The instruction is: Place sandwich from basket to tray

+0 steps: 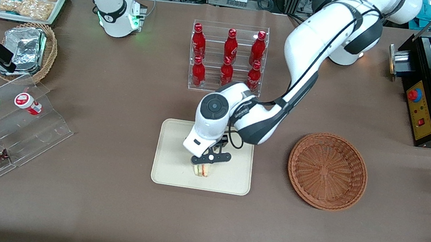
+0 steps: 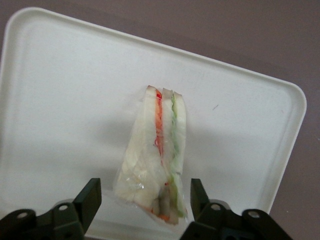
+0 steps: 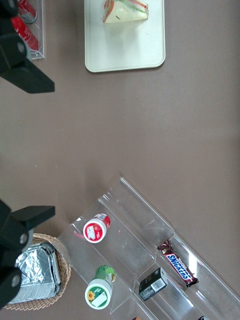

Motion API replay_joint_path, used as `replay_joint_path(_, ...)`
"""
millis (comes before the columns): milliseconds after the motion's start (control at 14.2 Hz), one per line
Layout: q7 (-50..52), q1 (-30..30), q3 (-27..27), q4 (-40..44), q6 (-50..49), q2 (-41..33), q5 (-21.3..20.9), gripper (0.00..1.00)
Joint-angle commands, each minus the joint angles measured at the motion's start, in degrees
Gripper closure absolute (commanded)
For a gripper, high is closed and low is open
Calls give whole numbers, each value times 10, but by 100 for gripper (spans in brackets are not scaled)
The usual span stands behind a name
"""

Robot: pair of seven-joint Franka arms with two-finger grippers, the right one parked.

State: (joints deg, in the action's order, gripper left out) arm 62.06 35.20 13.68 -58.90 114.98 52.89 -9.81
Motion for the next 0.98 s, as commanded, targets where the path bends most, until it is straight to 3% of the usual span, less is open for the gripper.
replay_joint_path(0,6,-22,-4,-29,-103,-105,-10,0)
replay_joint_path(281,16,-56,-5,-33,-261,-170,-10,0)
replay_joint_path(421,17,-86,-4,-47,-286,-179,-8,0)
replay_joint_path(702,-52,-151,-4,-241,-224,-297,-9,0)
replay_joint_path(912,-165,-212,-4,-306,-228,-366,7,0)
